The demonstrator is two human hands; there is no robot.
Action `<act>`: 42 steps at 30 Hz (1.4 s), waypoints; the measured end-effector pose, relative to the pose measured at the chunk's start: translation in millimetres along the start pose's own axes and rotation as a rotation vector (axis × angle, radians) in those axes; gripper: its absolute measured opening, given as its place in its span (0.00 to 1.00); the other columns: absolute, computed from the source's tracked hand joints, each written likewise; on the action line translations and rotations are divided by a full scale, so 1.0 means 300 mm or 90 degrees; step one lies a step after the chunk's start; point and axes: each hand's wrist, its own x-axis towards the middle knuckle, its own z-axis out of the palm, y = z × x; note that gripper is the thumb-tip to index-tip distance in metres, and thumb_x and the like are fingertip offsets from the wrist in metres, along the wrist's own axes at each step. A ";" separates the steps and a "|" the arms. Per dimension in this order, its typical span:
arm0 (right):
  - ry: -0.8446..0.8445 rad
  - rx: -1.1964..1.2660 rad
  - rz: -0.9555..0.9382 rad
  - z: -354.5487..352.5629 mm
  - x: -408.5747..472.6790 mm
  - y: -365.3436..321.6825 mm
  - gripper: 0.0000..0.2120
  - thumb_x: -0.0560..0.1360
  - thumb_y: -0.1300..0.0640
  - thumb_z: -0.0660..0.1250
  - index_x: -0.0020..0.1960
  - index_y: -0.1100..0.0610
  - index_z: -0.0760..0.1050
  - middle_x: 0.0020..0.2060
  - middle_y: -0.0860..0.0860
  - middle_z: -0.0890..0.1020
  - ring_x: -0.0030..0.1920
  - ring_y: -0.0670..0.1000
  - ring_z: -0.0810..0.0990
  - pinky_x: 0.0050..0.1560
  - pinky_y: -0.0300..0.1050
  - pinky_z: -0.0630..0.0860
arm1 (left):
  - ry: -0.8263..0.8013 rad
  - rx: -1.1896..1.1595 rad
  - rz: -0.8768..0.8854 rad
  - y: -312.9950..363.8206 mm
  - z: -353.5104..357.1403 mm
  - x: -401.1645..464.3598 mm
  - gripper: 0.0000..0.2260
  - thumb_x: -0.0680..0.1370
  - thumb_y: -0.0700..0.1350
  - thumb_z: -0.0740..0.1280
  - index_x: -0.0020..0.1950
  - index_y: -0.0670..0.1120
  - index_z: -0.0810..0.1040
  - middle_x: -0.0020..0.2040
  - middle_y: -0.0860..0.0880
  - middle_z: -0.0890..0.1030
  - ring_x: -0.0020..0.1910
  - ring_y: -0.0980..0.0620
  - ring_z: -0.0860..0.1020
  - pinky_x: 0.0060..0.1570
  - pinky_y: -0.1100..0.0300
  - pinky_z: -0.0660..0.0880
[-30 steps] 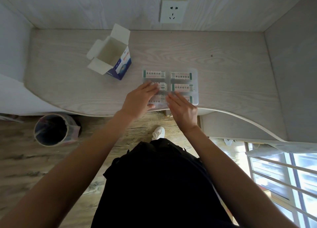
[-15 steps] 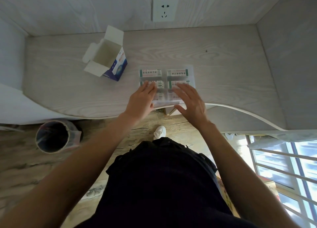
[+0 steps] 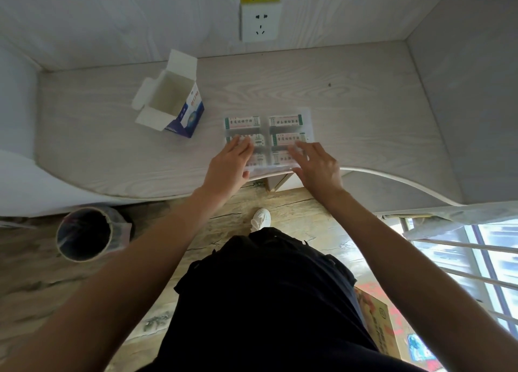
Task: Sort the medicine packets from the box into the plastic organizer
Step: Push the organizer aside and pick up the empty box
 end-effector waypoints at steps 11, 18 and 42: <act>-0.113 0.149 0.113 -0.073 0.054 -0.010 0.22 0.69 0.53 0.73 0.61 0.57 0.75 0.63 0.57 0.73 0.64 0.58 0.69 0.60 0.52 0.72 | 0.018 -0.140 0.000 -0.026 -0.042 0.007 0.22 0.74 0.46 0.70 0.67 0.45 0.72 0.67 0.49 0.73 0.68 0.49 0.68 0.69 0.54 0.63; -0.044 0.510 0.189 -0.214 0.331 -0.180 0.17 0.76 0.55 0.65 0.64 0.54 0.72 0.61 0.52 0.75 0.57 0.47 0.74 0.56 0.37 0.68 | 0.454 -0.149 -0.217 -0.126 -0.245 -0.021 0.14 0.72 0.50 0.68 0.54 0.45 0.77 0.53 0.47 0.80 0.54 0.46 0.75 0.55 0.59 0.67; -0.129 0.795 0.109 -0.225 0.446 -0.778 0.24 0.73 0.56 0.70 0.67 0.53 0.69 0.58 0.52 0.75 0.52 0.48 0.78 0.48 0.33 0.78 | 0.452 -0.417 -0.391 -0.394 -0.358 -0.529 0.32 0.63 0.55 0.74 0.64 0.54 0.66 0.60 0.53 0.70 0.58 0.66 0.66 0.47 0.76 0.69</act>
